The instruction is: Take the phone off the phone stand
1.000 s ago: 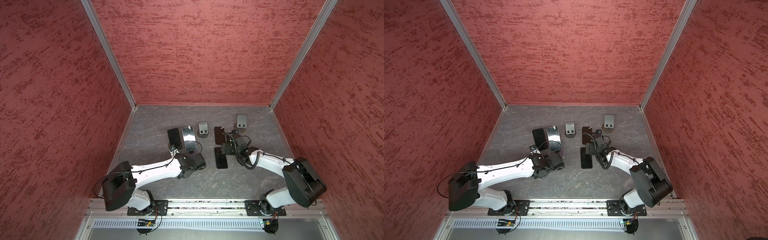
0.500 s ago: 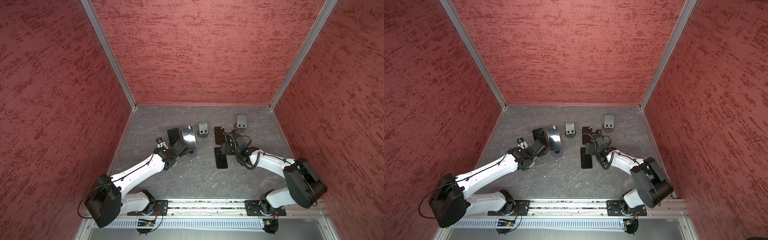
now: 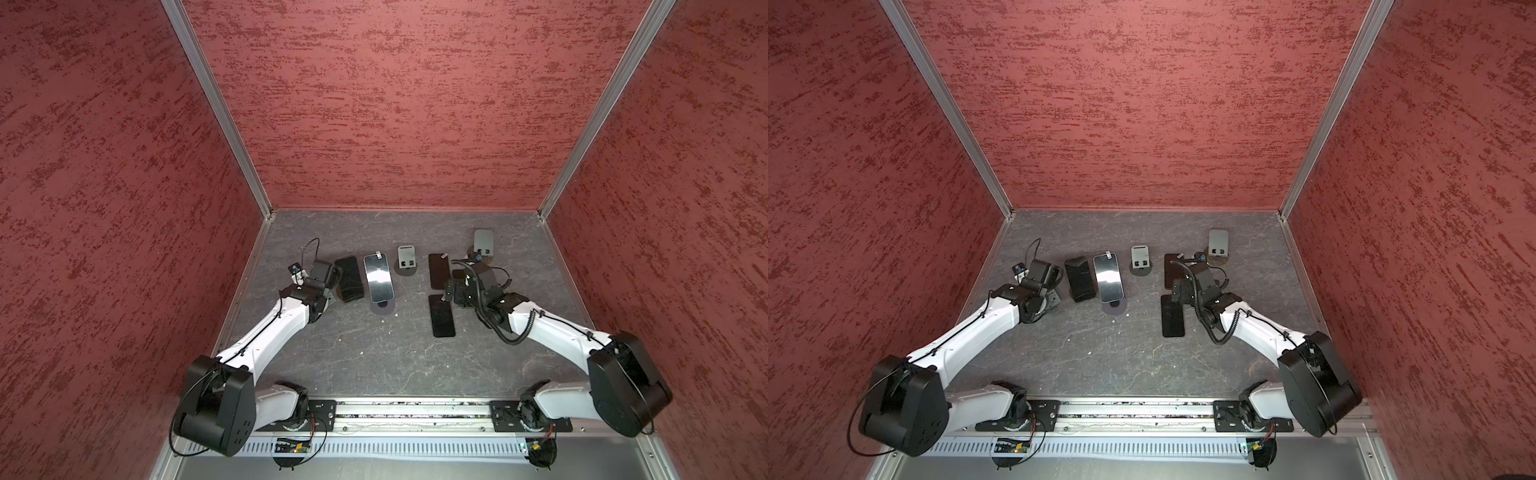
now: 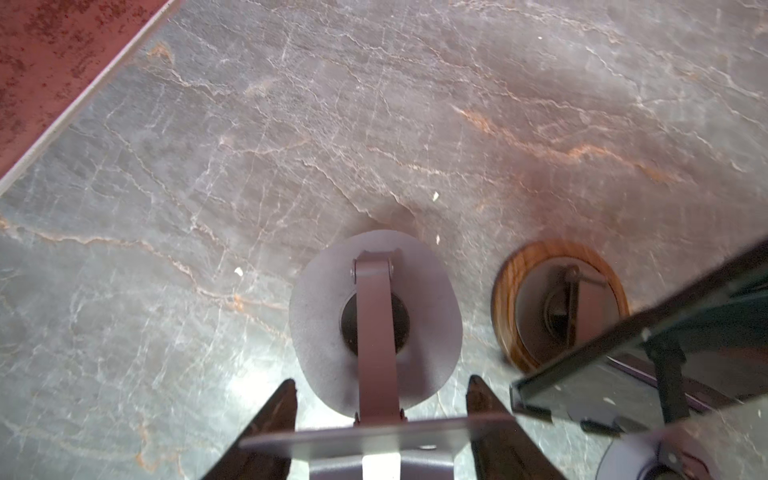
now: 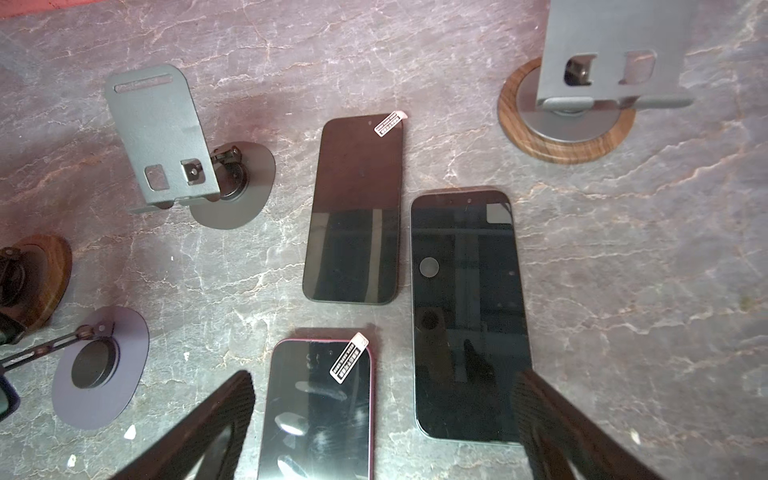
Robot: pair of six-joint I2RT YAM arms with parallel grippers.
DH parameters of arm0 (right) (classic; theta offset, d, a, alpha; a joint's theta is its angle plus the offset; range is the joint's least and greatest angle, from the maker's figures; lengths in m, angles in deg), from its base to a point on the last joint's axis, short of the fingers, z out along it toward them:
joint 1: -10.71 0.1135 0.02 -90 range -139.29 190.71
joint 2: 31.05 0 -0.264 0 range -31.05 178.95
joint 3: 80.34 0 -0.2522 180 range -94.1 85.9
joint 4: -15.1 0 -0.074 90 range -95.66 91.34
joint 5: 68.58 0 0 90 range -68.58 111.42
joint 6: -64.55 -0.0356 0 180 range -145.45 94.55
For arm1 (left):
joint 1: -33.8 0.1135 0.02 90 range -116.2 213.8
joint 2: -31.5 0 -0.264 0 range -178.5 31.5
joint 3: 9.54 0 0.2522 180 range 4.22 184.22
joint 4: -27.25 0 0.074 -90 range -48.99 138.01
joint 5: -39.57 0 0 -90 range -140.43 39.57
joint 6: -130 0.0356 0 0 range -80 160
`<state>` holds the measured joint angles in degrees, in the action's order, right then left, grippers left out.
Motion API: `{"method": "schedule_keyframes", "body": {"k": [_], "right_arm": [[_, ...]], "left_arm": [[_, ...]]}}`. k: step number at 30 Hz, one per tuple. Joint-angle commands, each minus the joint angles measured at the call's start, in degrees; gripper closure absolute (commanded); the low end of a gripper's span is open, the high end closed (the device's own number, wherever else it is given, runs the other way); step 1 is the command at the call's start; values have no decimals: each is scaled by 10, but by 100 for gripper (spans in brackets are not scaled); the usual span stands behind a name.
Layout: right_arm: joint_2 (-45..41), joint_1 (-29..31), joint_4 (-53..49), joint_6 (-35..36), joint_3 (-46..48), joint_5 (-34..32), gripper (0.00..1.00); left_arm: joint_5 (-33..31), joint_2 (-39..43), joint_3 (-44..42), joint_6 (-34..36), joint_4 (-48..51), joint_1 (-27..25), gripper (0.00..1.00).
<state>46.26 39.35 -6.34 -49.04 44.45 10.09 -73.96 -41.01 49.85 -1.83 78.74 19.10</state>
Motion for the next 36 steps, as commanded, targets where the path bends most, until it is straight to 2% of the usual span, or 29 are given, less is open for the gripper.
{"method": "schedule_keyframes", "body": {"k": [1,11,21,29,36], "right_arm": [[-13,-6,-21,-8,-19,-22,1],[-10,-6,-49,-10,-35,-44,1],[-2,-6,-56,-2,-46,-59,1],[10,-7,-55,0,-52,-59,1],[5,-7,-55,-1,-49,-58,1]], "left_arm": [[34,-26,30,48,-55,27,38],[61,-158,115,79,-107,72,37],[52,-255,176,82,-122,84,37],[53,-290,195,74,-110,84,31],[52,-282,183,73,-112,84,27]]}}
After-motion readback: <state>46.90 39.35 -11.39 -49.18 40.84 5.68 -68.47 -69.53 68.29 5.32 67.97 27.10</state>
